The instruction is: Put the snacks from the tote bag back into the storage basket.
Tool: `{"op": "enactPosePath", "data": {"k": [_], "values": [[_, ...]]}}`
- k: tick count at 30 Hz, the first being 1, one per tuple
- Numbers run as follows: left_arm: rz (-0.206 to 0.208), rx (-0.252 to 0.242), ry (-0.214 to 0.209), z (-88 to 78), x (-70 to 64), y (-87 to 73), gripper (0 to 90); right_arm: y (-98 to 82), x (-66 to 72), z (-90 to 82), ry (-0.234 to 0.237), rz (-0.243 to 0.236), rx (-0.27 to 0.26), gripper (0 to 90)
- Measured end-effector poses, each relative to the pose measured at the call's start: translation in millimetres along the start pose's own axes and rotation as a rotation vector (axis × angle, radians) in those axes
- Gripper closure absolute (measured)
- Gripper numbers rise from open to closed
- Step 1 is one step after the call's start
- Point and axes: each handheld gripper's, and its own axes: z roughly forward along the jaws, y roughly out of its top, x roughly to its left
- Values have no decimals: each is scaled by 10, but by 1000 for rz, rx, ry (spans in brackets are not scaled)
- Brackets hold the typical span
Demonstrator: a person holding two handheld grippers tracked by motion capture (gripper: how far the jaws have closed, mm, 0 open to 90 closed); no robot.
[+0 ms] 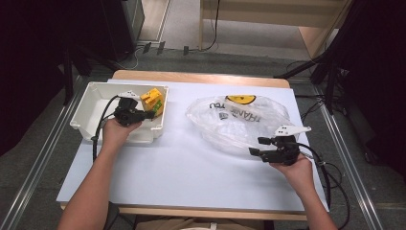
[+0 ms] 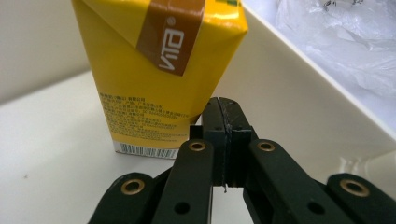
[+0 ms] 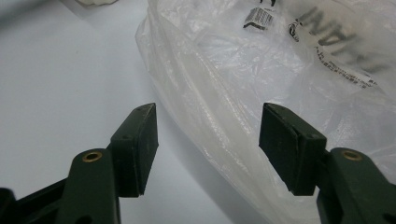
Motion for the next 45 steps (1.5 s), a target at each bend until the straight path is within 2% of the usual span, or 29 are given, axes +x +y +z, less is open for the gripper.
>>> {"op": "enactPosePath", "data": {"k": [2, 10, 14, 24, 32, 36, 45], "values": [[11, 11, 13, 18, -9, -3, 900, 0, 1, 0, 1, 1, 0, 383], [9, 7, 25, 24, -4, -9, 900, -1, 4, 3, 1, -2, 0, 383], [-1, 0, 44, 20, 12, -12, 900, -2, 6, 7, 1, -1, 1, 383], [-8, -8, 56, 21, 36, -13, 900, -5, 9, 4, 0, -6, 4, 383], [-37, -19, 68, 42, 95, -19, 900, -5, 11, 6, 0, -5, 3, 383], [-39, -12, 77, 70, 112, -7, 900, -6, 10, 5, 0, -4, 3, 382], [-84, -27, 84, 108, 165, 2, 900, -11, 15, 18, 4, -10, 7, 383]]}}
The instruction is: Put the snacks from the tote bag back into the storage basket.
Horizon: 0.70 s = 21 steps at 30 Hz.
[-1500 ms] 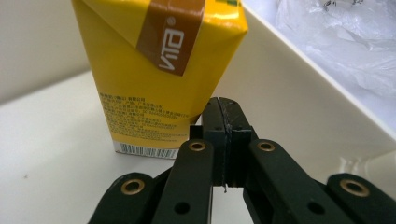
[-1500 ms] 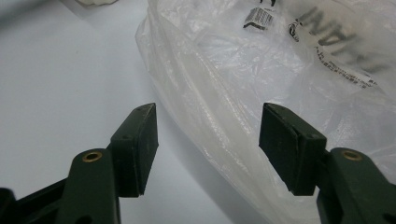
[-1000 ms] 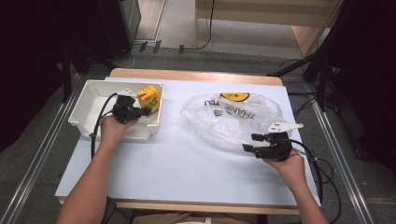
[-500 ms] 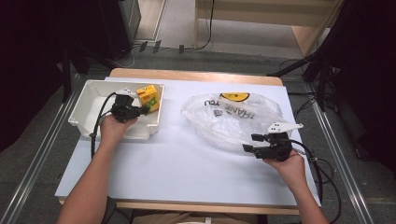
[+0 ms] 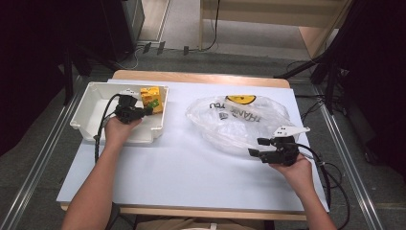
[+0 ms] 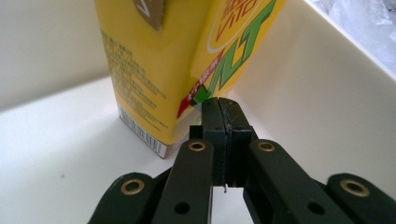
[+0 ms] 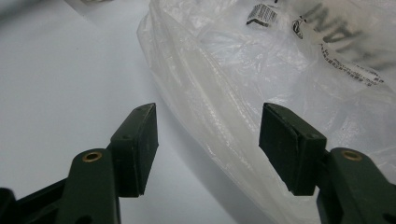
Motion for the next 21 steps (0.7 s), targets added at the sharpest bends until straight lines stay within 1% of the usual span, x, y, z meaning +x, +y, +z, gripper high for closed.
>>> {"op": "enactPosePath", "data": {"k": [6, 8, 11, 16, 21], "values": [[-9, 5, 11, 19, 40, 5, 900, -2, 0, -1, 0, 2, 2, 383], [-17, -1, 13, 26, 52, 10, 900, -3, 2, -1, 4, 5, 0, 383], [-33, 2, 4, 38, 74, 14, 896, -3, 3, -6, 7, 12, -2, 383], [-33, 13, 14, 50, 74, 36, 898, -4, 2, -8, 7, 10, -2, 383], [-42, 28, -9, 37, 84, 41, 874, -5, 4, -12, 7, 8, -2, 383]]}}
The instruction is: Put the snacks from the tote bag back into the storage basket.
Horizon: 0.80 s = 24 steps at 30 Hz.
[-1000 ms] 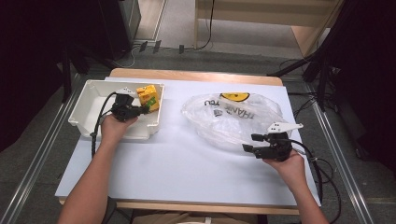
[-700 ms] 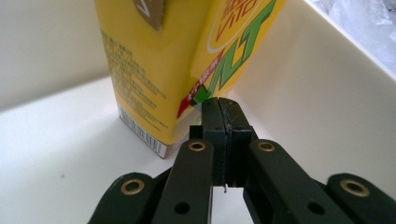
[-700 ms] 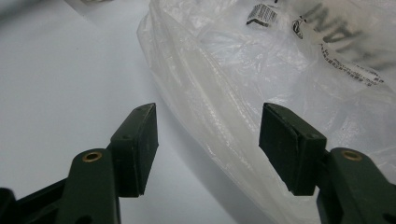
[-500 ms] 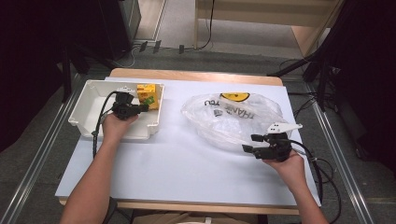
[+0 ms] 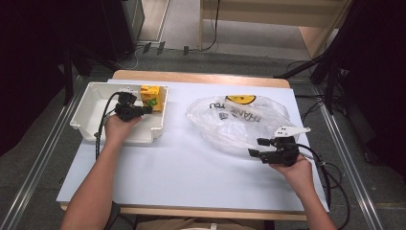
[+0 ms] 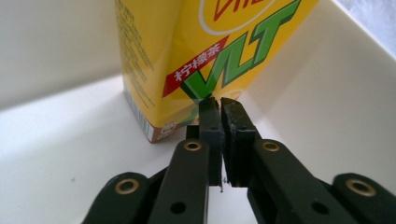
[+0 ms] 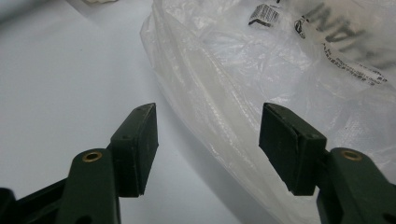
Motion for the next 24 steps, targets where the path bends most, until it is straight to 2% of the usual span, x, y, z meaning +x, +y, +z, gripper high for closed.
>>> {"op": "enactPosePath", "data": {"k": [3, 10, 13, 16, 21, 24], "values": [[-5, 3, -23, -28, -12, 3, 848, -1, -2, 3, 1, 0, 1, 382], [15, 19, -21, -121, -70, 20, 752, -1, -2, 4, 3, 1, 1, 383], [-24, 26, -37, -161, -75, 27, 684, -1, 0, 0, 6, 1, 2, 383], [-21, 35, -39, -207, -104, 38, 627, -1, 0, -1, 6, 0, 2, 382], [-18, 18, -36, -272, -164, 65, 532, -2, 1, 4, 7, 0, 4, 383], [-21, 19, -53, -331, -196, 86, 488, -3, 3, 3, 10, -4, 4, 383]]}}
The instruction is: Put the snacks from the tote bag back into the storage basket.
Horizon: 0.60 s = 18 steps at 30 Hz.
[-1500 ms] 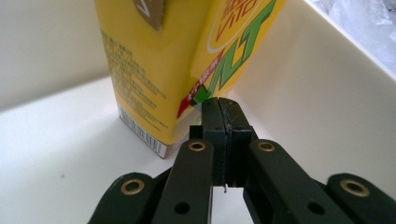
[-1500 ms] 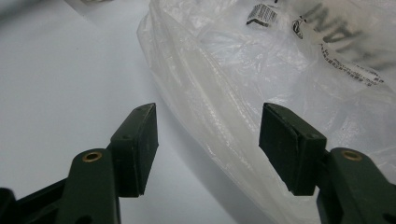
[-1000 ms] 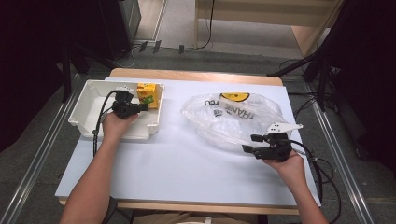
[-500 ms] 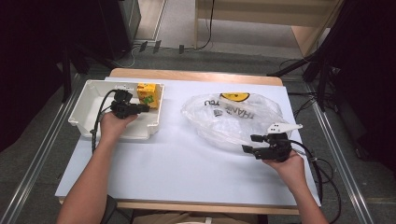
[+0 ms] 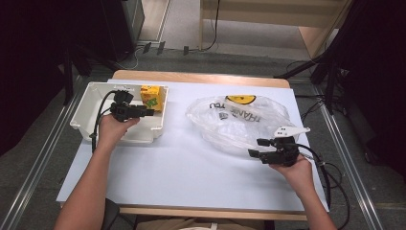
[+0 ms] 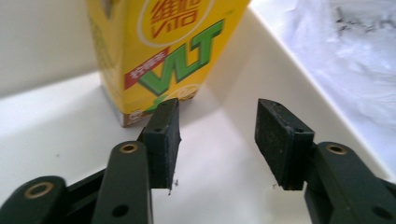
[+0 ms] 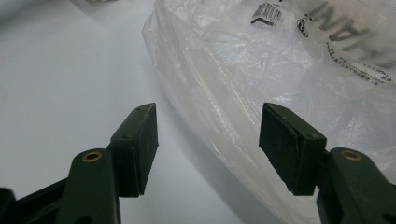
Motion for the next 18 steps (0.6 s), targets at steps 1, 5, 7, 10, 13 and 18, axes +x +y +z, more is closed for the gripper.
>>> {"op": "enactPosePath", "data": {"k": [1, 5, 7, 10, 13, 18], "values": [[3, 2, 2, -22, -13, 3, 478, 0, 1, -1, 0, 0, 0, 383], [7, 5, -1, -119, -65, 6, 460, 1, 1, -3, 2, 2, 0, 383], [11, -2, -5, -173, -92, 6, 455, 1, 1, 0, 3, 5, -1, 383], [15, 2, -16, -236, -149, 10, 444, 4, 3, -1, 8, 9, -5, 383], [42, 10, -16, -281, -231, 33, 449, 7, 7, 2, 9, 14, -6, 383], [66, 0, -38, -323, -357, 78, 443, 13, 9, -9, 11, 13, -18, 382]]}}
